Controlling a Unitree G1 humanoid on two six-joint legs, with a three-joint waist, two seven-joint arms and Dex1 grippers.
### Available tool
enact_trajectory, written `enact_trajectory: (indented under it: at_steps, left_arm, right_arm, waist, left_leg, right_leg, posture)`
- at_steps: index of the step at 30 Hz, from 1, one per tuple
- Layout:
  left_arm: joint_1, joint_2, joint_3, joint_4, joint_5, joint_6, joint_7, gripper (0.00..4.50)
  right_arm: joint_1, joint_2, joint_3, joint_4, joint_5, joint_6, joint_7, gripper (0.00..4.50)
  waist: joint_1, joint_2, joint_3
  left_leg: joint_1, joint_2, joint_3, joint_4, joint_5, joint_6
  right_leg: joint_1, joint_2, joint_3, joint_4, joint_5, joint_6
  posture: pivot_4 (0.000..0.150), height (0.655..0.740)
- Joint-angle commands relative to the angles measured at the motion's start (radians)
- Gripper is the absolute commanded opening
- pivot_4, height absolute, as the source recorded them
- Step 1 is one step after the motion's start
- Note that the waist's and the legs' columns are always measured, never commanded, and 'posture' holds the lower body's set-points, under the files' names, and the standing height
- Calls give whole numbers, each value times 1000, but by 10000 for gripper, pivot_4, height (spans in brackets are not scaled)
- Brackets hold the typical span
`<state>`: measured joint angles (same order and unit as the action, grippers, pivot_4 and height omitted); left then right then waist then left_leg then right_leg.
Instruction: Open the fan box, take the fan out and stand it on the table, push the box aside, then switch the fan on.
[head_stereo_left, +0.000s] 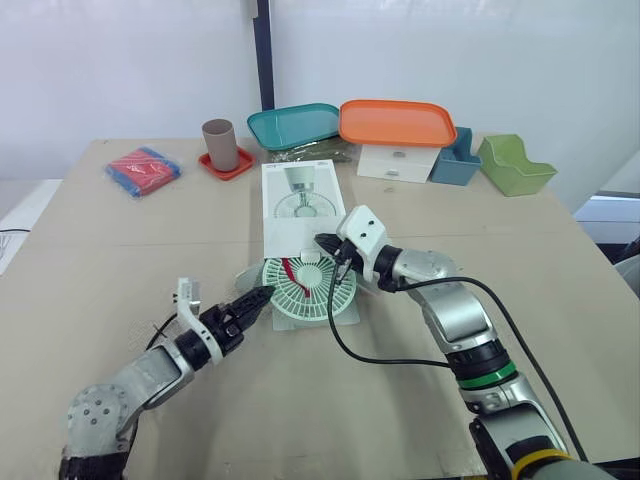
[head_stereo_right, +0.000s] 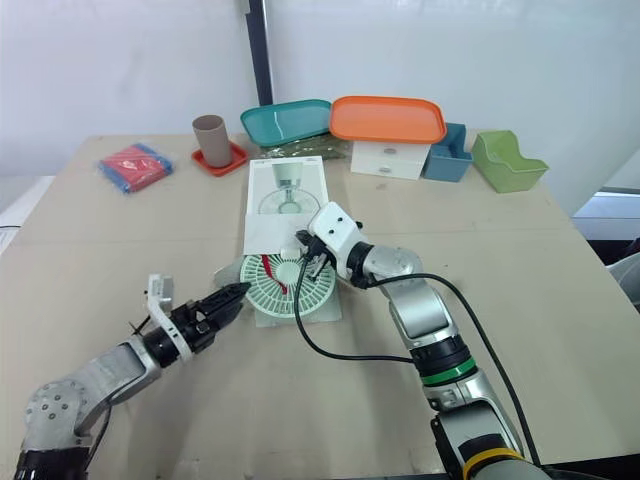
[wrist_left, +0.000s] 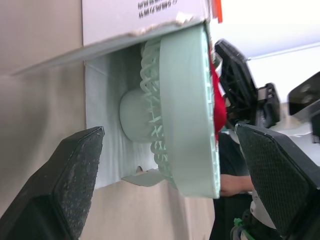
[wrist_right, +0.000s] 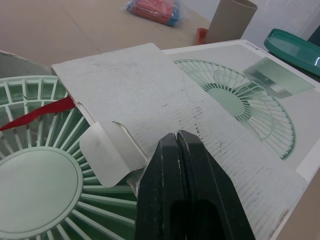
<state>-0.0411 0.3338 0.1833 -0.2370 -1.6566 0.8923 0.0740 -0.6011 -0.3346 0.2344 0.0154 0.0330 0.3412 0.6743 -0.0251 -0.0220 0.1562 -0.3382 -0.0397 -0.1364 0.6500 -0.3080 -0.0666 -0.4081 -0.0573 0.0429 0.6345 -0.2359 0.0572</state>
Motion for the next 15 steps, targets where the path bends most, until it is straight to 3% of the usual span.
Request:
enact_trajectory:
  at_steps: [1, 12, 15]
  left_arm:
    - [-39, 1, -20, 20, -4, 19, -38, 44749]
    - [-129, -13, -26, 166, -6, 70, -72, 44749]
    - [-134, -14, -26, 159, -18, 89, -79, 36902]
  right_arm:
    - [-10, 6, 9, 6, -4, -6, 6, 0]
    - [-5, 9, -9, 0, -7, -11, -21, 0]
    - [3, 10, -7, -4, -4, -10, -25, 0]
  waist:
    - [0, 0, 0]
    - [0, 0, 0]
    - [0, 0, 0]
  left_leg:
    - [0, 0, 0, 0, 0, 0]
    - [0, 0, 0, 0, 0, 0]
    - [0, 0, 0, 0, 0, 0]
  right_leg:
    - [0, 0, 0, 0, 0, 0]
    - [0, 0, 0, 0, 0, 0]
    - [0, 0, 0, 0, 0, 0]
  posture:
    - [1500, 7400]
    - [1500, 7400]
    - [1500, 7400]
